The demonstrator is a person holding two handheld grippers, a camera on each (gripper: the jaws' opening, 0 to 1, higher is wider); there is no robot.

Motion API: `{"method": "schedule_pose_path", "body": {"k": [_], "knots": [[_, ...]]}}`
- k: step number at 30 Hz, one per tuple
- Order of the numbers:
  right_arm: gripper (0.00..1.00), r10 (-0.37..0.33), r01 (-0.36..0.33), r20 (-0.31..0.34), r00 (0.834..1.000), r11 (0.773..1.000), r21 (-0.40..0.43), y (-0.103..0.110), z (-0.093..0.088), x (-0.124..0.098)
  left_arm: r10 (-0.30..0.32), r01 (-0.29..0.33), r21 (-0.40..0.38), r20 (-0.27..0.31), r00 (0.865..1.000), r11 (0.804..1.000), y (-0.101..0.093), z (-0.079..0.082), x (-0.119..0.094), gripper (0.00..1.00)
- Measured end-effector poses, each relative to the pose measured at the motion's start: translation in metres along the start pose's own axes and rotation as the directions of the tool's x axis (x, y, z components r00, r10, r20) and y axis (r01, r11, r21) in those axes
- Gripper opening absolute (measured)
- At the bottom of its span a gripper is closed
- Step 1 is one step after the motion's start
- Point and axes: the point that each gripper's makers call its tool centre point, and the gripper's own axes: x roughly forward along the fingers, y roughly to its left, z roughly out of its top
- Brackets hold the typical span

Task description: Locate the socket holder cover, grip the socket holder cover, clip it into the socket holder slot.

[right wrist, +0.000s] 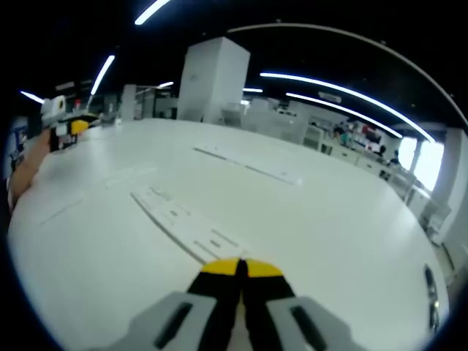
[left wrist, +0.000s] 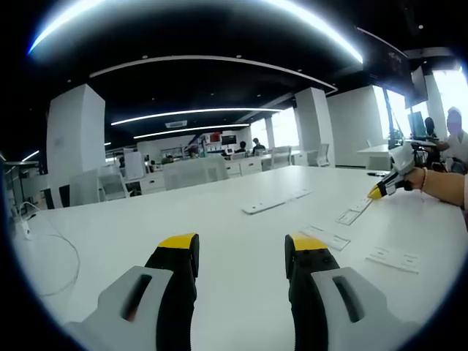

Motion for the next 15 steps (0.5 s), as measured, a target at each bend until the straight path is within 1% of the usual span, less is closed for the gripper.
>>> {"method": "schedule_pose_path", "body": {"k": [8,15], "knots": [[0.04,0.017,-0.017,0.001,1.000,1.000,0.002,0.0026,-0.0006,-0.0013,-0.001,0.001,0.000,-0.001,1.000,1.000,-0.0016,-0.0004,-0.0001,0.48],[0.04,0.015,-0.015,0.000,1.000,1.000,-0.002,0.0038,-0.0010,-0.0021,-0.001,0.001,0.000,0.000,1.000,1.000,-0.0038,-0.0006,-0.0010,0.48]]}}
